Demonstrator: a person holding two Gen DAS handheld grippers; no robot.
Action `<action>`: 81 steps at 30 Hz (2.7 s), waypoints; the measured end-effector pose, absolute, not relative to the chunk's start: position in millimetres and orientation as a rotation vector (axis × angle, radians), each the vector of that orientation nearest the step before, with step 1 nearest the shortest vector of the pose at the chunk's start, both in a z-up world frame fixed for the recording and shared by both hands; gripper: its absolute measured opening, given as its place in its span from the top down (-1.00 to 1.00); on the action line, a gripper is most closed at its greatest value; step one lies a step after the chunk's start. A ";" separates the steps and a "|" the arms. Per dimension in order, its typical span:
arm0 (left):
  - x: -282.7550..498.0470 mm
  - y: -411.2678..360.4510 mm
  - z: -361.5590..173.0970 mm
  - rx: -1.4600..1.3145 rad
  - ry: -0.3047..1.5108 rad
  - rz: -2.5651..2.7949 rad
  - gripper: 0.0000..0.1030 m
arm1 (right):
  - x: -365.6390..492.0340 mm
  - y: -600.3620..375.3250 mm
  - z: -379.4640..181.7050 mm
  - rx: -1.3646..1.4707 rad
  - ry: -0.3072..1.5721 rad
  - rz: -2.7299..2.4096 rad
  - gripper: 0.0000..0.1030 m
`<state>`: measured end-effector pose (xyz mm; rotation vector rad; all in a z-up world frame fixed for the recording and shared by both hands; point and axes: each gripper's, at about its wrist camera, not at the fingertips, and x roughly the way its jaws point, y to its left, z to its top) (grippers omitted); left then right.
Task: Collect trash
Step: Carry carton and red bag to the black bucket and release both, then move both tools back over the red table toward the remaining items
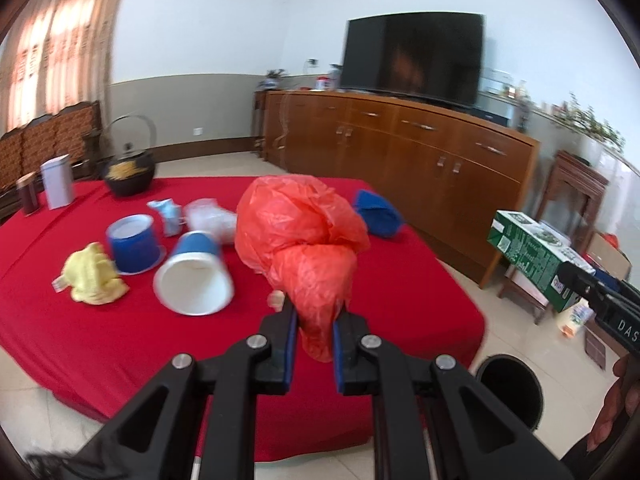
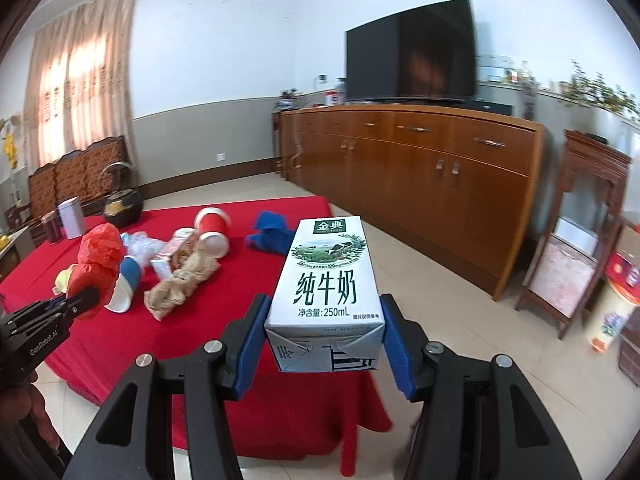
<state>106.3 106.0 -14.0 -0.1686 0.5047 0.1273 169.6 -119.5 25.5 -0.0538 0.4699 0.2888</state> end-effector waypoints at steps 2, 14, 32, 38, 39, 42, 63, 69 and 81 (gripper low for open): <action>107.9 93.6 -13.1 -0.156 0.505 0.096 0.70 | 162.9 -135.2 24.5 -0.045 0.474 0.258 -0.10; 117.6 13.9 -12.4 -0.078 0.520 -0.097 0.70 | 131.1 -224.5 15.4 -0.020 0.502 0.088 -0.10; 138.1 -106.4 -37.0 0.024 0.603 -0.320 0.70 | 129.0 -312.2 -27.3 0.032 0.584 -0.053 -0.10; 152.8 -137.9 -59.1 0.053 0.672 -0.382 0.70 | 137.9 -330.6 -52.5 0.048 0.633 -0.053 -0.10; 157.1 -144.0 -65.9 0.059 0.690 -0.390 0.70 | 140.1 -334.1 -58.7 0.050 0.644 -0.050 -0.10; 169.0 -154.4 -81.0 0.050 0.738 -0.408 0.70 | 147.5 -344.0 -76.9 0.054 0.681 -0.045 -0.10; 197.6 -197.2 -151.2 0.123 0.885 -0.442 -0.69 | 217.6 -403.7 -180.5 0.141 1.017 0.012 -0.71; 195.4 -188.0 -145.8 0.122 0.860 -0.351 -0.92 | 215.4 -422.1 -176.2 0.178 0.995 -0.100 -1.00; 192.4 -172.8 -124.7 0.086 0.814 -0.303 -0.94 | 206.5 -409.1 -155.6 0.114 0.893 -0.141 -1.00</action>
